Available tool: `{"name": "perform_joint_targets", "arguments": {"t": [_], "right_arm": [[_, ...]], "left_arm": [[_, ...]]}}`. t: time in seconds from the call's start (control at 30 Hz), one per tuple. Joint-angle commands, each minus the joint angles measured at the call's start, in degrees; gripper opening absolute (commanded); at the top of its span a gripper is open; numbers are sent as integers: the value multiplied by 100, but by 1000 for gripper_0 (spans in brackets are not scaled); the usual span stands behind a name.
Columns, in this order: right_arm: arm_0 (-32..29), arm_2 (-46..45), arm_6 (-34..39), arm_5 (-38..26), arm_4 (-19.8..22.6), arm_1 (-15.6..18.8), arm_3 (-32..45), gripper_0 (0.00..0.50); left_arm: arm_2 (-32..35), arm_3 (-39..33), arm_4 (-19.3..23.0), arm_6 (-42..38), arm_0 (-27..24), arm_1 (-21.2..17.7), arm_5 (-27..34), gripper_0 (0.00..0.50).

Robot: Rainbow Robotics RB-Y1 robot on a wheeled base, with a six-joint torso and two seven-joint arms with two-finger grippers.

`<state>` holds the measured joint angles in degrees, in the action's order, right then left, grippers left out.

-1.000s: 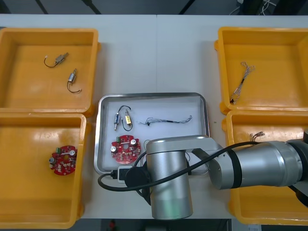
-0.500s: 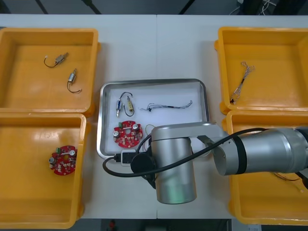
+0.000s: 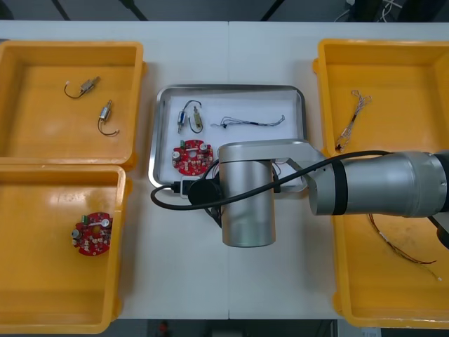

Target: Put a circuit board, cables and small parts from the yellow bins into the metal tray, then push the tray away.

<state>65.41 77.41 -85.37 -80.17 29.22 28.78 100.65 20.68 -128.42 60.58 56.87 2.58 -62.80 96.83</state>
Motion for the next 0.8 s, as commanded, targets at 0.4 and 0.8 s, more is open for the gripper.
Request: {"name": "perform_joint_targets", "arguments": {"t": [0.4, 0.8], "right_arm": [[939, 73, -402, 837, 154, 84, -977, 0], [1413, 64, -727, 1320, 260, 84, -1619, 0]], "left_arm": [[-47, -95, -2, -114, 103, -277, -59, 500], [-47, -95, -2, -114, 103, -277, -59, 500]]}}
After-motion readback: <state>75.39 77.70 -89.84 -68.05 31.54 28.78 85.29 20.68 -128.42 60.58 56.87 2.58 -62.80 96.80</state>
